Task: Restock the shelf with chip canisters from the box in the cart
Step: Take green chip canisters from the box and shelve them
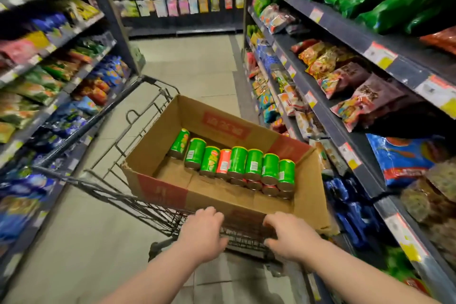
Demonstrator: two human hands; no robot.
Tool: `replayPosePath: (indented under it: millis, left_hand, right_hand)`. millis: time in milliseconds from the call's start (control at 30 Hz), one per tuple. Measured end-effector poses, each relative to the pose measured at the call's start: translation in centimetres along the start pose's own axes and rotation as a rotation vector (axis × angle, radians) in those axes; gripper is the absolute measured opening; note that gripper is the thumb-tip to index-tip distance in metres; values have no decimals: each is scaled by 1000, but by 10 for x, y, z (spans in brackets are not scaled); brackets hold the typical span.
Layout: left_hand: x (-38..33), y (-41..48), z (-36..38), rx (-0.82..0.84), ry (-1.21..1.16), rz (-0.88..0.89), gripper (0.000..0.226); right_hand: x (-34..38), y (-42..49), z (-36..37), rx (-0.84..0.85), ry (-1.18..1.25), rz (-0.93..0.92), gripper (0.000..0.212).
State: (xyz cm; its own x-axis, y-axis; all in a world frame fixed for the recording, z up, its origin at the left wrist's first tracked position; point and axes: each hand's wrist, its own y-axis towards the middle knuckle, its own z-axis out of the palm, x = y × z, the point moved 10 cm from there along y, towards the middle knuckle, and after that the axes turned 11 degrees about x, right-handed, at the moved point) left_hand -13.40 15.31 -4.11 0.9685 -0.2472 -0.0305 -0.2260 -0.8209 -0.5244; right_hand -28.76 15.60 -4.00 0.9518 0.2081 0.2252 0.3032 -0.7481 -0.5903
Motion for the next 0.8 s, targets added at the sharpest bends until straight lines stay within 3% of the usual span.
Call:
replayPosePath:
  millis: [400, 800]
  left_hand:
    - [-29, 75, -31, 57, -4, -57, 51]
    - [-17, 146, -33, 148, 2, -14, 53]
  right_hand:
    - [-82, 62, -40, 26, 8, -18, 42]
    - [-113, 119, -48, 79, 86, 63, 40]
